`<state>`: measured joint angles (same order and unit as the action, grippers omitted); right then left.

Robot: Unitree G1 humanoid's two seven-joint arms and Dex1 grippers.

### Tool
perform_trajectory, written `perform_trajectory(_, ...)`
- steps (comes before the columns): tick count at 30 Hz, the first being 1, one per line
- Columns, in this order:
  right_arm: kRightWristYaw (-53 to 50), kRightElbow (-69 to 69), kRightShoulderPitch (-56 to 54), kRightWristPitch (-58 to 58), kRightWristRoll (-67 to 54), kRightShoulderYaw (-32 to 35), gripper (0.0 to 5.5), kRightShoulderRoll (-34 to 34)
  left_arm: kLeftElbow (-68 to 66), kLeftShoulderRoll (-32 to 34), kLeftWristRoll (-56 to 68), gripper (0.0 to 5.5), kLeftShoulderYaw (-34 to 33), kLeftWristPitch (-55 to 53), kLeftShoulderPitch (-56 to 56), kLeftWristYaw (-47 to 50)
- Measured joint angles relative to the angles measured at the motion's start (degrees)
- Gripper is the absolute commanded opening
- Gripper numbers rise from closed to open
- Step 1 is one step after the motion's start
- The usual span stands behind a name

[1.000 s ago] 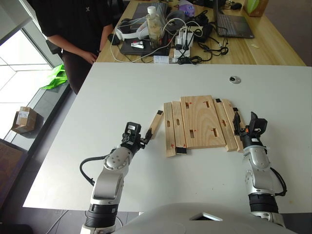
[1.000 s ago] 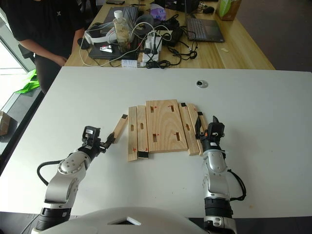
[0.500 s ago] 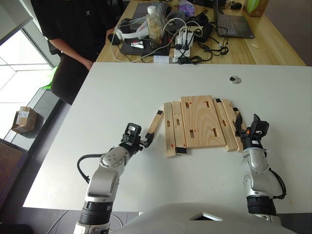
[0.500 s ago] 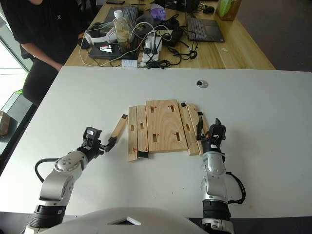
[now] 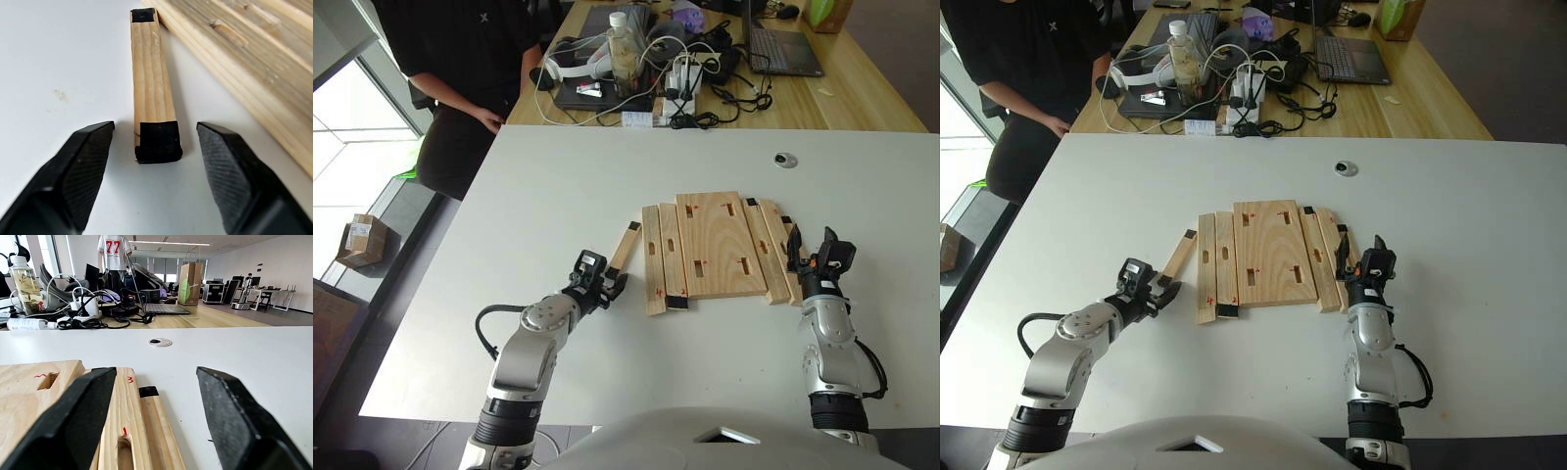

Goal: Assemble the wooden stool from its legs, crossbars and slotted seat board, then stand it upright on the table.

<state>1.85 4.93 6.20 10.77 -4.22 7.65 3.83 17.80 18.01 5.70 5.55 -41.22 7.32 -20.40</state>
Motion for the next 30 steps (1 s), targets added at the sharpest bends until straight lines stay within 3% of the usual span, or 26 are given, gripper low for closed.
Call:
perform_trajectory(5, 0.14, -0.01, -0.96, -1.03, -0.57, 0.11, 3.04, 0.09, -0.27, -0.13, 0.08, 1.76, -0.38, -2.02, -1.22, 0.57)
perform_trajectory(9, 0.19, 0.0, -2.73, -2.11, -1.21, 0.46, 3.04, 0.53, -0.39, -0.58, 0.08, 1.34, -0.43, -2.03, -1.26, 1.57)
perform_trajectory(18, -0.07, -0.58, -8.5, -13.6, -5.69, 2.26, 3.04, 0.95, -1.06, -0.96, -1.43, 1.29, -1.28, 1.83, -1.23, 5.13)
perform_trajectory(25, 7.74, -6.8, -16.19, -38.24, -27.99, 6.64, 3.04, 1.18, -1.03, -0.28, -8.41, 1.29, -5.59, 15.96, -7.19, 13.31)
perform_trajectory(30, 19.7, -11.84, -20.83, -57.04, -50.48, 7.53, 3.04, 3.68, 3.27, 2.3, -11.13, 1.29, 2.24, 28.42, -10.65, 6.28)
